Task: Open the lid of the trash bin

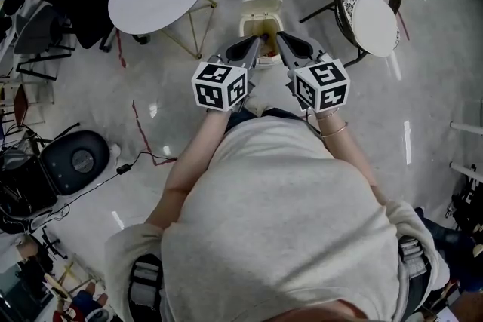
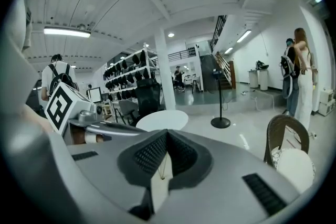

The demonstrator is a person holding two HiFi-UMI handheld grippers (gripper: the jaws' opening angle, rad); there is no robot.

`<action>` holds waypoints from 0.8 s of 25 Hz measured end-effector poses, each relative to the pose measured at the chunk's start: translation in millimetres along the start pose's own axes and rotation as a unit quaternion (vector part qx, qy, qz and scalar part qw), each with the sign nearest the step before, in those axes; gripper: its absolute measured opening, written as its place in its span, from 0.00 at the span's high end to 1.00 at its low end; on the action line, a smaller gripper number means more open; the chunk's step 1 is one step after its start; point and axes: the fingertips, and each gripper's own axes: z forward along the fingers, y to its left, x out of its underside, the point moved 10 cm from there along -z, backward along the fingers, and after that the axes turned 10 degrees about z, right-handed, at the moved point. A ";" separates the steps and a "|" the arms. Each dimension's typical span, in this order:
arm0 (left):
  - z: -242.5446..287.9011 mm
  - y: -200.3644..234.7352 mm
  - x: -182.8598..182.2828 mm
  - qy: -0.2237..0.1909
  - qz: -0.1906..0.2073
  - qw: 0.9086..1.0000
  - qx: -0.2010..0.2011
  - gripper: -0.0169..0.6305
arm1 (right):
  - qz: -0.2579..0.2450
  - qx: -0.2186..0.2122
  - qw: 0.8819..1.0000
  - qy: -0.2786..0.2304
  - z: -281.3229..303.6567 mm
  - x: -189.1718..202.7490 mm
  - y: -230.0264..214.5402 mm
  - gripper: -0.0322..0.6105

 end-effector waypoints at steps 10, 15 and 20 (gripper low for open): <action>1.6 -5.2 7.2 0.016 0.002 1.000 -0.002 0.96 | 0.011 -0.002 1.000 0.009 -4.9 8.3 0.8 0.94; 4.0 -8.0 7.4 0.019 0.002 1.000 0.001 0.96 | 0.003 0.001 1.000 0.015 -8.0 11.2 2.0 0.94; 4.5 -11.1 4.4 0.016 0.005 1.000 0.003 0.96 | 0.004 0.012 1.000 0.004 -11.6 9.3 3.1 0.94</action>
